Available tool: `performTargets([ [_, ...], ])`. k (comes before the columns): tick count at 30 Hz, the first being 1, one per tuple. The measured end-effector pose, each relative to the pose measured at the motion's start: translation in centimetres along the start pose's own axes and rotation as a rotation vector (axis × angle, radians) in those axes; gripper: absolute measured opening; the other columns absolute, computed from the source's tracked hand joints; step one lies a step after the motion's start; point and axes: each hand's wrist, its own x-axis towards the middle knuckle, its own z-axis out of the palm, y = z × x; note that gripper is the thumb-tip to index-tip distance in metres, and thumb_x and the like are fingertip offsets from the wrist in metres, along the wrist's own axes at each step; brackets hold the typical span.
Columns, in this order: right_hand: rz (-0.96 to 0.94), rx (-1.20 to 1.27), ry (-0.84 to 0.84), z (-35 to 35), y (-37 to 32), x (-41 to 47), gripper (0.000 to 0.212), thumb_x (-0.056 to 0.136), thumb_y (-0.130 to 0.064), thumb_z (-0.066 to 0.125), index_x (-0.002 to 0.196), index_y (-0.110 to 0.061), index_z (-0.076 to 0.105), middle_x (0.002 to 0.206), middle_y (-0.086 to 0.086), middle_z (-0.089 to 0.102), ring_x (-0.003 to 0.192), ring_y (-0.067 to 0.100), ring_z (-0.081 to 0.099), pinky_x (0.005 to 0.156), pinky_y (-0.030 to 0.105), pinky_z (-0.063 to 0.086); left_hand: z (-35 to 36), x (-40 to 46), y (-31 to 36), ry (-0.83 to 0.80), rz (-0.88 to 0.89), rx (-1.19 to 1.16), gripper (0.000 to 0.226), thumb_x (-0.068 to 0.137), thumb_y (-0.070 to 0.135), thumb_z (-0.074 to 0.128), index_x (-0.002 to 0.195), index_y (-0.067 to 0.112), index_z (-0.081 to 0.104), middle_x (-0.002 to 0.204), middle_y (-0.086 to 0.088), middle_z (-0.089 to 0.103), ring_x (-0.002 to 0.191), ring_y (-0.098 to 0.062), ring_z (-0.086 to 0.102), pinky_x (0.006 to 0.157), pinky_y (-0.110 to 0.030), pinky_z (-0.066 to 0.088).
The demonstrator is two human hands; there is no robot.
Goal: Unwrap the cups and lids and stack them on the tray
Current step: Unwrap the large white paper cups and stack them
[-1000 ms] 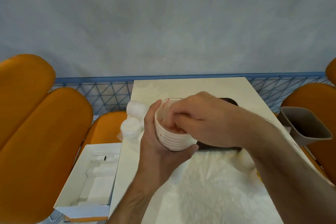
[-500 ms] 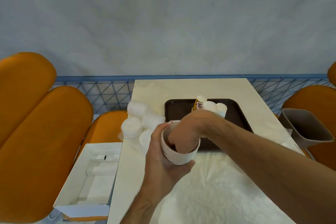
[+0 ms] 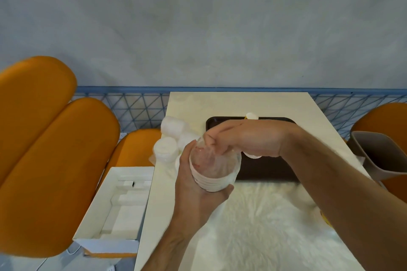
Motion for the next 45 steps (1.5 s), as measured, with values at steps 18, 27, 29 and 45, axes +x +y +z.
performTargets([
  [18,-0.372,0.425,0.377,-2.5,-1.3,-1.5,0.021,0.081,-0.016,0.062,0.100,-0.025,0.064,0.074,0.004,0.056,0.075,0.018,0.050,0.074,0.039,0.030,-0.7,-0.5,0.0,-0.028,-0.030,0.042,0.101,0.053,-0.004,0.093,0.122,0.041,0.036,0.112,0.050,0.046,0.110,0.021,0.047,0.080,0.002,0.040],
  [27,-0.175,-0.372,0.106,-1.0,-2.1,-1.5,0.058,0.084,-0.013,0.075,0.126,-0.049,0.057,0.128,-0.023,0.059,0.113,0.001,0.060,0.094,0.023,0.054,-1.0,-0.5,0.3,-0.059,-0.015,0.055,0.094,0.056,-0.007,0.091,0.120,0.037,0.038,0.111,0.050,0.049,0.111,0.019,0.049,0.080,0.001,0.041],
  [29,-0.159,-0.500,0.026,-0.3,-3.2,-1.3,0.047,0.085,-0.019,0.079,0.120,-0.046,0.063,0.122,-0.027,0.060,0.104,-0.005,0.060,0.083,0.009,0.050,-0.6,-0.2,0.5,-0.080,-0.075,0.025,0.085,0.063,-0.003,0.089,0.120,0.037,0.040,0.105,0.047,0.053,0.113,0.015,0.051,0.077,0.003,0.040],
  [45,-0.381,-0.387,0.546,-2.6,-3.7,-2.4,0.026,0.091,-0.020,0.073,0.107,-0.038,0.067,0.106,-0.018,0.067,0.089,0.004,0.065,0.082,0.018,0.052,-1.4,-0.8,-0.1,-0.074,0.006,0.024,0.098,0.054,-0.008,0.092,0.124,0.035,0.038,0.113,0.046,0.049,0.112,0.015,0.050,0.079,0.000,0.043],
])
